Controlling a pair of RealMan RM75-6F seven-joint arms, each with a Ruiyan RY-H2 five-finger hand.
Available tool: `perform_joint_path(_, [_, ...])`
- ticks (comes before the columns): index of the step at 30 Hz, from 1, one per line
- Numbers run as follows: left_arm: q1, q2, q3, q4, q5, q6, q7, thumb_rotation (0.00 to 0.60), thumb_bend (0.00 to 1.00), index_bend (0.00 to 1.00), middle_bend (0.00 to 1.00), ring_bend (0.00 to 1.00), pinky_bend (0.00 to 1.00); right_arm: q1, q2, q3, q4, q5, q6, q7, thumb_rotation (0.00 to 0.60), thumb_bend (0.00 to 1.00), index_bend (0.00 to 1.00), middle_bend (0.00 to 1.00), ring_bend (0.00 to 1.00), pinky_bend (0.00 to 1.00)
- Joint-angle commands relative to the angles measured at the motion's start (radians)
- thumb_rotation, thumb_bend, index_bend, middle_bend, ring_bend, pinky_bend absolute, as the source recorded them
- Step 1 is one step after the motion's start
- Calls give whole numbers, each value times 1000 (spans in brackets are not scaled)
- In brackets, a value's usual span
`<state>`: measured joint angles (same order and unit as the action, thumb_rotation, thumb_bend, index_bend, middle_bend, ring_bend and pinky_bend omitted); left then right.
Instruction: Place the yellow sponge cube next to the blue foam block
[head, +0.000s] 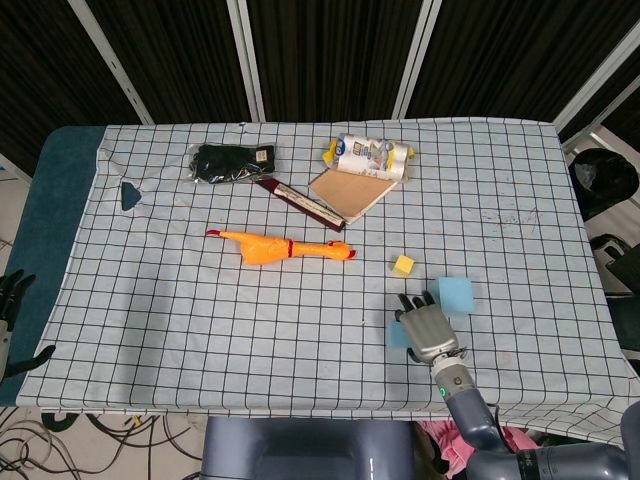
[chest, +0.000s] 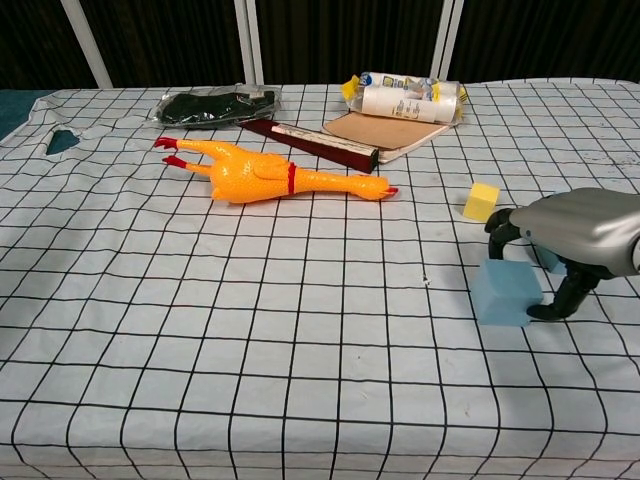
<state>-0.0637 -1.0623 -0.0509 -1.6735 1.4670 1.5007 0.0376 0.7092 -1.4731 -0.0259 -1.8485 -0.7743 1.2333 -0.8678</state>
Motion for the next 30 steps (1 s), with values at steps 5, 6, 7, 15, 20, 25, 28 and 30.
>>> perform_joint_path(5, [0,1,0,0,1,0,-1,600,139,76,36,0,0,1,-2,14,-3,-19,-9,8,600,313,446,95,164,91])
perform_joint_path(6, [0,1,1,0,1,0,-1,600,139,76,36,0,0,3,-1,19,-5,-20,-9,8,600,317,446,95,164,91])
perform_joint_path(7, [0,1,1,0,1,0,-2,600,138,76,36,0,0,5,0,24,-7,-21,-10,8,600,319,446,95,164,91])
perform_joint_path(15, [0,1,1,0,1,0,-2,600,138,77,36,0,0,65,4,90,8,9,-49,-35,600,318,448,95,164,91])
perform_joint_path(20, [0,1,1,0,1,-1,-2,600,138,77,36,0,0,110,4,122,48,67,-94,-67,600,319,452,93,156,91])
perform_joint_path(25, [0,3,2,0,2,-1,-5,600,138,77,36,0,0,156,8,149,88,145,-136,-100,600,320,453,91,145,90])
perform_joint_path(28, [0,3,2,1,2,-2,-4,600,138,77,36,0,0,174,14,161,105,187,-150,-109,600,321,453,91,145,90])
perform_joint_path(30, [0,3,2,1,1,-2,-3,600,139,77,36,0,0,186,20,168,119,211,-158,-114,600,320,454,91,145,90])
